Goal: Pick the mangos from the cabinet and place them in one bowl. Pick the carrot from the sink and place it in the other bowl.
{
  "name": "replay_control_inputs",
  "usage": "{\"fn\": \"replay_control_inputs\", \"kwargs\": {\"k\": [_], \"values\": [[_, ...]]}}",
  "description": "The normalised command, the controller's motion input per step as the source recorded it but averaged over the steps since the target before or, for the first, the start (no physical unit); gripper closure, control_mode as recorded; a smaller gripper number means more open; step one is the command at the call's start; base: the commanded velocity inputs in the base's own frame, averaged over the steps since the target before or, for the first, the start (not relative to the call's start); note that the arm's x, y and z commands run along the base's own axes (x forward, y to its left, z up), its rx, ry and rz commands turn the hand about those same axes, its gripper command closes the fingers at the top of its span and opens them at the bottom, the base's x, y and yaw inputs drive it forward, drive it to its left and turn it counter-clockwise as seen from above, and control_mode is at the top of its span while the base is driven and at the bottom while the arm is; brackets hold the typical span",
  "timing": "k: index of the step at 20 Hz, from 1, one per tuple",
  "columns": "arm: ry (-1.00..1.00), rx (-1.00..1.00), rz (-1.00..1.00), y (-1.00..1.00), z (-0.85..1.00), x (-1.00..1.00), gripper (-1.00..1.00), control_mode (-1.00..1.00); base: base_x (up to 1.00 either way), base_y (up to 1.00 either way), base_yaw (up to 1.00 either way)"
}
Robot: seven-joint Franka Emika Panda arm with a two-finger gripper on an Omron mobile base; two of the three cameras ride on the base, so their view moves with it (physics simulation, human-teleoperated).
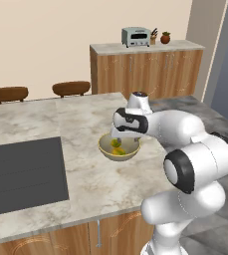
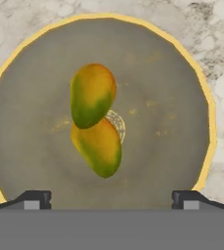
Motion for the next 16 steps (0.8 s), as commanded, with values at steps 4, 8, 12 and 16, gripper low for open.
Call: {"fn": "replay_control_inputs", "kwargs": {"k": [4,8,12,16], "values": [[-0.01,0.0,-0.04,-0.52,0.15,-1.0,-1.0,-1.0,0.0,0.0,0.0],[-0.1,0.0,0.0,-0.12,0.23,-1.0,-1.0,-1.0,0.0,0.0,0.0],[-0.11,0.0,0.0,0.0,0.43,-1.0,-1.0,-1.0,0.0,0.0,0.0],[-0.14,0.0,0.0,0.0,0.55,-1.0,-1.0,-1.0,0.0,0.0,0.0]]}}
